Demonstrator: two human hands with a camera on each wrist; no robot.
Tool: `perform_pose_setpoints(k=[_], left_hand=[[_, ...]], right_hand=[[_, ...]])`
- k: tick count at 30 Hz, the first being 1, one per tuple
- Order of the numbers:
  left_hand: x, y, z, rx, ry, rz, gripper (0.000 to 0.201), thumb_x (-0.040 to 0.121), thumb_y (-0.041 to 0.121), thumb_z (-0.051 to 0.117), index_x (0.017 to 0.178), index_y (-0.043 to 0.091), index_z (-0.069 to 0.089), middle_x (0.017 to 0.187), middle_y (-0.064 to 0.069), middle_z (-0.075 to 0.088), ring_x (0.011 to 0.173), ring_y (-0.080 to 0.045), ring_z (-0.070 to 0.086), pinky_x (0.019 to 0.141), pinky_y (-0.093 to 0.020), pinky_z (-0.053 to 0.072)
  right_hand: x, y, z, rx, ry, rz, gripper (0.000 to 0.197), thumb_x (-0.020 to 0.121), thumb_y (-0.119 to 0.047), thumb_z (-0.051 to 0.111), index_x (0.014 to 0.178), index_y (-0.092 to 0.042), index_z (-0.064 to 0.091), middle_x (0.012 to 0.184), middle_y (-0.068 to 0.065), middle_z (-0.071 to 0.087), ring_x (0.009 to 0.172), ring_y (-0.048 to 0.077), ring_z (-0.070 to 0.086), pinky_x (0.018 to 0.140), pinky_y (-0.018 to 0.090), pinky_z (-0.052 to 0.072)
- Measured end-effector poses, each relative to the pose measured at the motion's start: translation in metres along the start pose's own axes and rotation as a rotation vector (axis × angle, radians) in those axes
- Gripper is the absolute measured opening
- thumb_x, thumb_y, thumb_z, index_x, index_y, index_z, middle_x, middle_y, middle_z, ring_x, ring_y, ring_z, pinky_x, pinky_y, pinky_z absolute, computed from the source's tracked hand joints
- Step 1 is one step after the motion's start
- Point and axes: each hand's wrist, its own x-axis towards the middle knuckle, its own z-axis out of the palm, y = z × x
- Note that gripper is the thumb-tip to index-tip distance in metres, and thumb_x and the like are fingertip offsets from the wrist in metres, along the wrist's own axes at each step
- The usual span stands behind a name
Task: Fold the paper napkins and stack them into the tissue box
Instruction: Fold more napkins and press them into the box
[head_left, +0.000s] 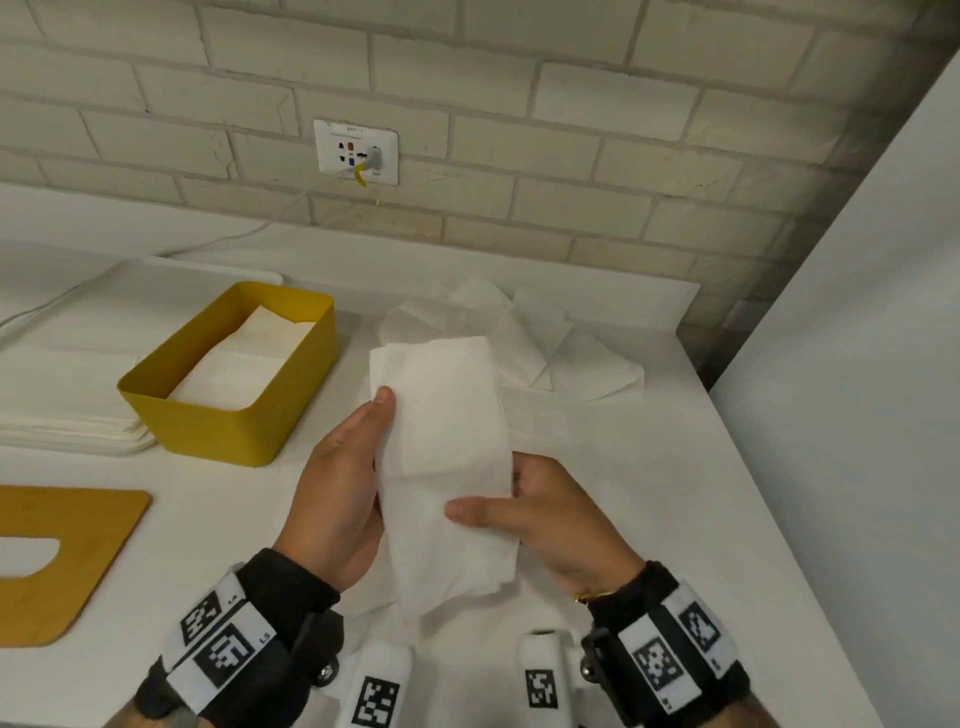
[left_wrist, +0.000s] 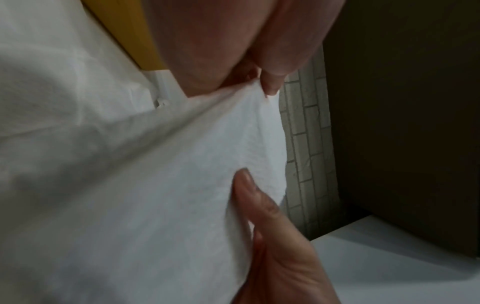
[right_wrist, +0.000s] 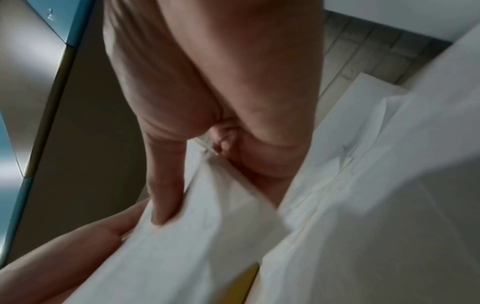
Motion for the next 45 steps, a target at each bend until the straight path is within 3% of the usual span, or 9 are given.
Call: perform_pose_setpoints(k=[8, 12, 19, 22, 26, 30, 33, 38, 45], left_hand=[[0.003, -0.003, -0.028, -0.106, -0.039, -0.215, 0.069, 0.097, 0.068, 0.031, 0.135, 0.019, 0.063, 0.127, -0.013, 0.072, 0.114, -0.032, 0.07, 0.093, -0.052, 0.054], [-0.004, -0.021, -0.035, -0.106, -0.03, -0.227, 0.041, 0.102, 0.036, 0.048, 0.131, 0.013, 0.064, 0.126, -0.016, 0.072, 0.11, -0.034, 0.072, 0.081, -0.047, 0.064], [0.004, -0.01, -0.075, -0.186, 0.179, -0.097, 0.034, 0.105, 0.031, 0.051, 0.097, 0.031, 0.084, 0.115, -0.001, 0.077, 0.099, -0.019, 0.076, 0.077, -0.041, 0.063], [0.007, -0.003, -0.094, -0.166, 0.231, -0.129, 0.037, 0.102, 0.04, 0.054, 0.134, 0.025, 0.065, 0.128, -0.003, 0.072, 0.111, -0.023, 0.072, 0.086, -0.049, 0.062], [0.007, -0.005, -0.097, -0.168, 0.227, -0.132, 0.04, 0.103, 0.038, 0.053, 0.139, 0.021, 0.059, 0.127, -0.001, 0.073, 0.111, -0.021, 0.072, 0.099, -0.046, 0.049], [0.005, -0.013, -0.091, -0.131, 0.229, -0.118, 0.032, 0.104, 0.034, 0.054, 0.131, 0.023, 0.067, 0.123, 0.0, 0.074, 0.108, -0.019, 0.074, 0.096, -0.047, 0.053], [0.004, -0.015, -0.089, -0.14, 0.227, -0.121, 0.026, 0.104, 0.032, 0.054, 0.115, 0.029, 0.078, 0.123, -0.001, 0.074, 0.109, -0.021, 0.073, 0.092, -0.049, 0.059], [0.0, -0.014, -0.097, -0.148, 0.238, -0.109, 0.035, 0.104, 0.034, 0.053, 0.136, 0.022, 0.06, 0.124, -0.002, 0.074, 0.105, -0.02, 0.074, 0.078, -0.041, 0.063], [-0.002, -0.014, -0.1, -0.13, 0.235, -0.087, 0.037, 0.104, 0.034, 0.053, 0.139, 0.024, 0.058, 0.124, -0.001, 0.074, 0.104, -0.021, 0.075, 0.075, -0.039, 0.064]], right_hand=[[0.009, 0.022, 0.019, 0.072, -0.062, 0.061, 0.039, 0.085, -0.002, 0.078, 0.122, -0.006, 0.07, 0.12, 0.005, 0.074, 0.112, 0.02, 0.071, 0.101, 0.039, 0.055], [0.011, 0.033, 0.023, 0.029, -0.083, 0.108, 0.04, 0.084, -0.004, 0.08, 0.122, -0.006, 0.07, 0.119, 0.005, 0.075, 0.112, 0.02, 0.071, 0.102, 0.042, 0.054], [-0.018, 0.032, -0.015, -0.179, -0.272, 0.274, 0.025, 0.086, 0.004, 0.075, 0.107, -0.003, 0.063, 0.086, 0.019, 0.072, 0.069, 0.024, 0.072, 0.066, 0.029, 0.06], [-0.018, 0.022, -0.055, -0.333, -0.069, 0.233, 0.021, 0.084, -0.005, 0.079, 0.102, -0.004, 0.068, 0.089, 0.019, 0.076, 0.074, 0.024, 0.073, 0.07, 0.035, 0.061], [0.003, 0.021, -0.099, -0.638, 0.249, 0.242, 0.04, 0.073, -0.04, 0.089, 0.104, -0.023, 0.07, 0.102, -0.001, 0.072, 0.098, 0.015, 0.067, 0.086, 0.031, 0.057], [0.019, 0.027, -0.093, -0.799, 0.156, 0.305, 0.064, 0.07, -0.048, 0.089, 0.122, -0.027, 0.058, 0.119, -0.005, 0.056, 0.112, 0.012, 0.054, 0.096, 0.026, 0.045], [0.026, 0.032, -0.082, -0.852, 0.097, 0.318, 0.057, 0.073, -0.04, 0.088, 0.119, -0.029, 0.055, 0.122, -0.005, 0.05, 0.113, 0.013, 0.05, 0.093, 0.027, 0.043], [0.028, 0.029, -0.089, -0.812, 0.139, 0.235, 0.042, 0.076, -0.033, 0.086, 0.108, -0.026, 0.06, 0.109, -0.003, 0.056, 0.096, 0.01, 0.055, 0.072, 0.02, 0.044], [0.045, 0.023, -0.081, -0.74, 0.006, 0.221, 0.048, 0.083, -0.047, 0.079, 0.126, -0.033, 0.064, 0.117, -0.003, 0.06, 0.111, 0.011, 0.055, 0.097, 0.027, 0.042]])
